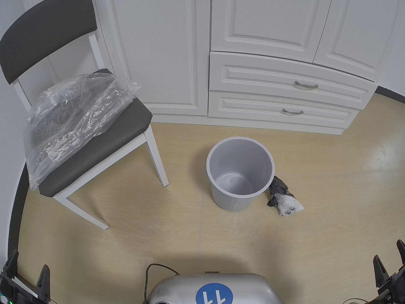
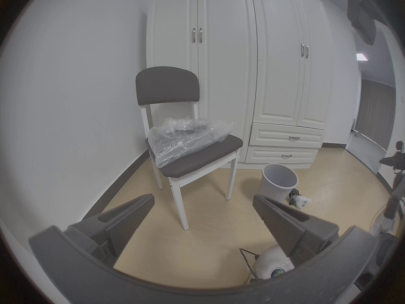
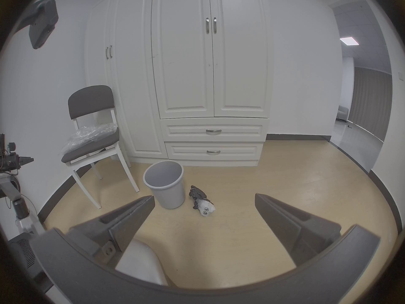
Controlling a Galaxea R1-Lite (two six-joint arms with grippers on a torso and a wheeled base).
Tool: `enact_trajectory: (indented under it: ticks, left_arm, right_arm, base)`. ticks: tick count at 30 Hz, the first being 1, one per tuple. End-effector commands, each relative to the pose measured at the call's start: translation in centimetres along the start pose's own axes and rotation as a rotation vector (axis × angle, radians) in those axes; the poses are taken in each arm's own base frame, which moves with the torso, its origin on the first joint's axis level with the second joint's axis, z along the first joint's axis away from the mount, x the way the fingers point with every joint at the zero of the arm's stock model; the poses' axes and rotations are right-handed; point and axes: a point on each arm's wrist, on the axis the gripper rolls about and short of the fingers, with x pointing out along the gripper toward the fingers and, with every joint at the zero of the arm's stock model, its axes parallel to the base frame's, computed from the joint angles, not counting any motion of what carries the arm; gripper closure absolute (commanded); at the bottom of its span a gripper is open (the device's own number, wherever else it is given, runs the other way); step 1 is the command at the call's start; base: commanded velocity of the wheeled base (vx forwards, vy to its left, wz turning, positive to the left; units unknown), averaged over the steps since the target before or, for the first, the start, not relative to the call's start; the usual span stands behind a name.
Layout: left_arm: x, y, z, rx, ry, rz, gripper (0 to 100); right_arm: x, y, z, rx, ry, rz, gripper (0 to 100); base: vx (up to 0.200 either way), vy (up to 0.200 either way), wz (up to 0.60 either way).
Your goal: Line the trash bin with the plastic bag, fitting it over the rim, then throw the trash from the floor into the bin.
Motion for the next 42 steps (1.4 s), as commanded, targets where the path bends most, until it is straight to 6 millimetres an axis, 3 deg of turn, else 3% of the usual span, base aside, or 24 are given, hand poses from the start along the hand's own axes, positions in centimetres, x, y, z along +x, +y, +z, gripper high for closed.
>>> enact_trajectory:
  ticks: [1,16,23,37,39,40,41,42]
  left_arm:
    - [0.0,0.0,-0.5,-0.01,0.0,0.004,0]
    - [0.0,0.0,-0.5,0.021,0.003,0.001,0]
    - [0.0,-0.1,-0.5,0.091,-0.007,-0.049,0]
    - [0.0,0.0,-0.4,-0.005,-0.015,-0.007,0]
    - [-0.1,0.0,0.1,-0.012,-0.049,-0.012,0]
    - [-0.7,-0.1,2.8,-0.037,-0.227,-0.034,0]
    - [-0.7,-0.1,2.8,-0.037,-0.227,-0.034,0]
    - [-1.2,-0.2,4.1,-0.045,-0.306,-0.064,0]
  right_arm:
    - [0.0,0.0,-0.4,0.0,-0.002,0.001,0]
    - [0.0,0.0,-0.5,0.002,-0.003,-0.008,0]
    - [0.0,0.0,-0.5,-0.092,0.001,0.009,0]
    - [0.0,0.0,-0.5,-0.015,-0.003,0.004,0]
    - [0.0,0.0,-0.5,-0.015,-0.003,0.004,0]
    - [0.0,0.0,-0.5,-0.017,-0.003,0.004,0]
    - [0.0,0.0,-0.5,-0.017,-0.003,0.004,0]
    - [0.0,0.0,-0.5,-0.017,-0.005,0.003,0]
  base:
    - [0.0,0.0,0.0]
    - [0.0,0.0,0.0]
    - [0.0,0.0,0.0]
    - [0.0,0.0,0.0]
    - [0.0,0.0,0.0]
    - [0.0,0.0,0.0]
    - [0.0,0.0,0.0]
    - [0.0,0.0,0.0]
